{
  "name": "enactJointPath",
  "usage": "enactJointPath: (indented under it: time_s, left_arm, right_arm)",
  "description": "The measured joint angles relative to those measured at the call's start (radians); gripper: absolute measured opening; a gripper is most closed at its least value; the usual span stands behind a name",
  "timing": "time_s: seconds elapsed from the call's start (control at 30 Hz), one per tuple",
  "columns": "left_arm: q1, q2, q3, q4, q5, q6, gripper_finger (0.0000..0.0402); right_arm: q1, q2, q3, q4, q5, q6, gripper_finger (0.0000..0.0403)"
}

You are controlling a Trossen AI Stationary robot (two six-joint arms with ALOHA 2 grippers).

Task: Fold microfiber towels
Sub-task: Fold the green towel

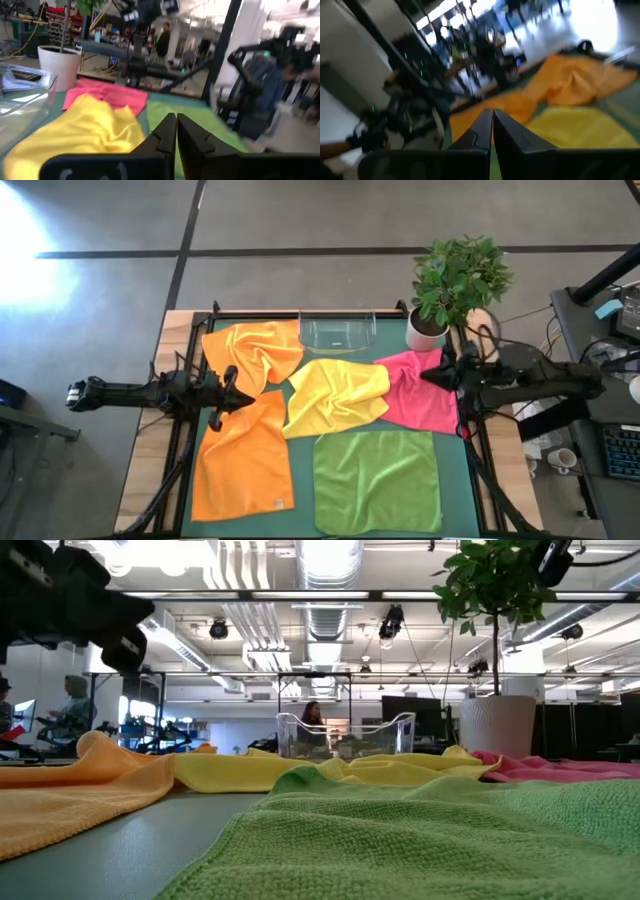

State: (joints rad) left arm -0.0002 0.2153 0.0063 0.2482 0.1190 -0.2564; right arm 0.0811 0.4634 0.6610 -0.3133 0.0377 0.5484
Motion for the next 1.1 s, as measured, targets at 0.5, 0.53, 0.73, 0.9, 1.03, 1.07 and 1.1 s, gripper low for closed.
enactJointPath:
  time_s: [0.5,0.53,0.73,0.9,1.03,1.07,1.1]
  left_arm:
    - [0.000,-0.001,0.000,0.227,-0.003,-0.029,0.0000]
    - [0.000,0.000,0.000,0.231,-0.004,-0.028,0.0000]
    - [-0.001,-0.002,0.000,0.243,-0.105,-0.026,0.0000]
    - [-0.001,-0.001,0.000,0.253,-0.129,-0.026,0.0000]
    - [0.000,-0.005,0.000,0.276,-0.129,-0.026,0.0000]
    - [0.000,-0.006,0.000,0.280,-0.129,-0.026,0.0000]
    - [0.000,-0.007,0.000,0.279,-0.129,-0.026,0.0000]
  right_arm:
    - [0.361,0.375,0.261,-0.295,0.062,0.172,0.0009]
    - [0.383,0.398,0.270,-0.308,0.077,0.189,0.0009]
    - [0.494,0.520,0.324,-0.356,0.113,0.308,0.0009]
    - [0.559,0.611,0.355,-0.457,0.112,0.437,0.0009]
    - [0.602,0.653,0.394,-0.525,0.120,0.524,0.0009]
    - [0.610,0.666,0.399,-0.553,0.119,0.539,0.0009]
    - [0.618,0.680,0.402,-0.577,0.119,0.555,0.0009]
